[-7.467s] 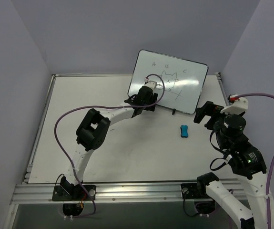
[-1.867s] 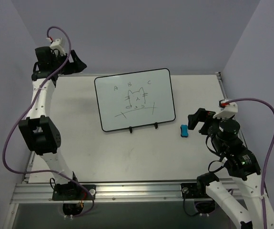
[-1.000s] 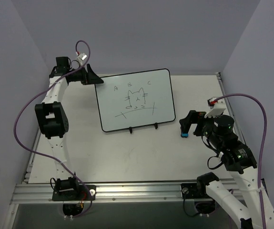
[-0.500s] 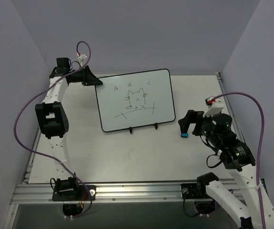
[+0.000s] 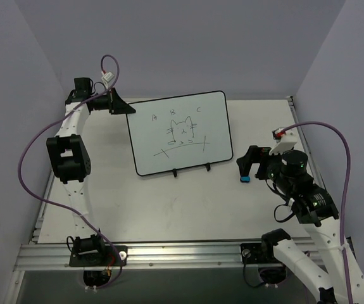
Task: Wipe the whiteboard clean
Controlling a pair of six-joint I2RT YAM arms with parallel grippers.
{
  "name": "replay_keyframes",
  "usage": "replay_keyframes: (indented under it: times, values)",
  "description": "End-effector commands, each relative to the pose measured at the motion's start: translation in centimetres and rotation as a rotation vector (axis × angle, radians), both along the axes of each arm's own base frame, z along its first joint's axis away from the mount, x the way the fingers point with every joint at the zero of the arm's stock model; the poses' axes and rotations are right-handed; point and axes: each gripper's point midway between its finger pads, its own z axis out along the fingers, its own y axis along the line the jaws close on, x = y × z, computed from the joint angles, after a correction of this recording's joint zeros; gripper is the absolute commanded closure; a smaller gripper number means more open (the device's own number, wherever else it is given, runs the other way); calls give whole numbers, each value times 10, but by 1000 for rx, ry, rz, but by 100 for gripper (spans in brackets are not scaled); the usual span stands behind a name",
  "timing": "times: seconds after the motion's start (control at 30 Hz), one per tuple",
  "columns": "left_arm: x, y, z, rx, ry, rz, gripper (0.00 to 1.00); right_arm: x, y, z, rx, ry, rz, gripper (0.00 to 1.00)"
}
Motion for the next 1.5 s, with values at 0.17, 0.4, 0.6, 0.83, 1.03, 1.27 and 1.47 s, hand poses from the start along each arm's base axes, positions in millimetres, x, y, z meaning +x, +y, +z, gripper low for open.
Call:
replay_keyframes:
  times: [0.17, 0.4, 0.6, 0.83, 1.03, 1.27, 1.47]
  values:
    - [10, 0, 4, -7, -88, -15, 98, 25, -7, -7, 7, 12, -114, 2]
    - [13, 2, 1, -53, -99, -36, 98, 58, -24, -54, -70, 162, -280, 2]
    - [21, 7, -5, -62, -121, 16, 98, 84, -57, -103, -48, 352, -332, 13]
    - [23, 9, 3, -71, -176, 46, 98, 90, -64, -166, -133, 548, -350, 31]
    - [23, 11, 15, -79, -211, 54, 98, 86, -50, -205, -151, 640, -303, 40]
    - [19, 11, 28, -81, -281, 65, 98, 83, -46, -228, -190, 695, -284, 43]
    - [11, 14, 49, -166, -360, 75, 98, 81, -50, -239, -233, 736, -294, 56]
